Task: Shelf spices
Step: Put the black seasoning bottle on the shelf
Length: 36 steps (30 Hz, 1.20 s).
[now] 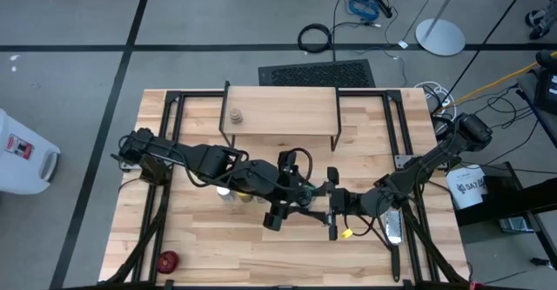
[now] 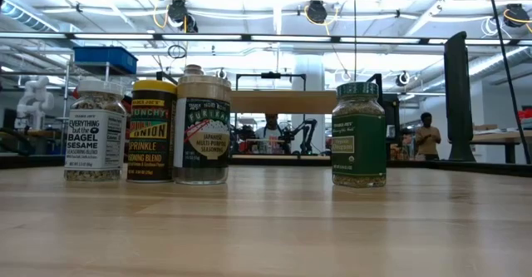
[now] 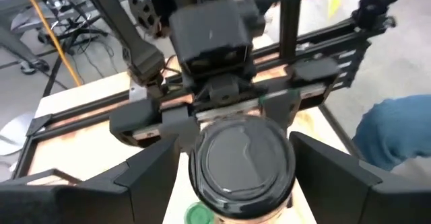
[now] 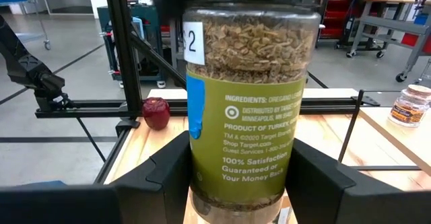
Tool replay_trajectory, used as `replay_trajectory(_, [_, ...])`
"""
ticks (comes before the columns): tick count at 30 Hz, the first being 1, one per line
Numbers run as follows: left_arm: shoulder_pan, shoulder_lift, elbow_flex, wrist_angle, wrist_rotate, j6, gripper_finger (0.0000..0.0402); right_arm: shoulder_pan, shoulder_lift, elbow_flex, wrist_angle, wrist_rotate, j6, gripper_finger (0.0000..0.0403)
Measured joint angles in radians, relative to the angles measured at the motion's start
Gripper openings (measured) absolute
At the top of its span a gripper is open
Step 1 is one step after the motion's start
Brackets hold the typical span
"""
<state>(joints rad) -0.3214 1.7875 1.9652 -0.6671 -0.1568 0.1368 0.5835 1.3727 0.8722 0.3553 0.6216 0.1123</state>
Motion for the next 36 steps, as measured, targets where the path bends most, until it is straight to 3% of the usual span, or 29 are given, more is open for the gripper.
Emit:
replay_trajectory(7, [0.000, -0.009, 0.000, -0.017, 0.071, -0.050, 0.0286, 0.000, 0.000, 0.000, -0.012, -0.001, 0.000, 0.0187])
replay_trajectory(21, [0.014, -0.008, 0.000, -0.046, 0.071, -0.052, 0.0284, 0.000, 0.000, 0.000, -0.010, 0.000, 0.000, 0.0187])
replay_trajectory(31, [0.014, -0.008, 0.000, -0.049, 0.071, -0.106, 0.0228, 0.000, 0.000, 0.000, -0.011, 0.000, -0.002, 0.0187])
replay_trajectory(36, [0.015, -0.008, 0.000, -0.049, 0.074, -0.106, 0.0221, 0.000, 0.000, 0.000, -0.012, 0.001, -0.002, 0.0187])
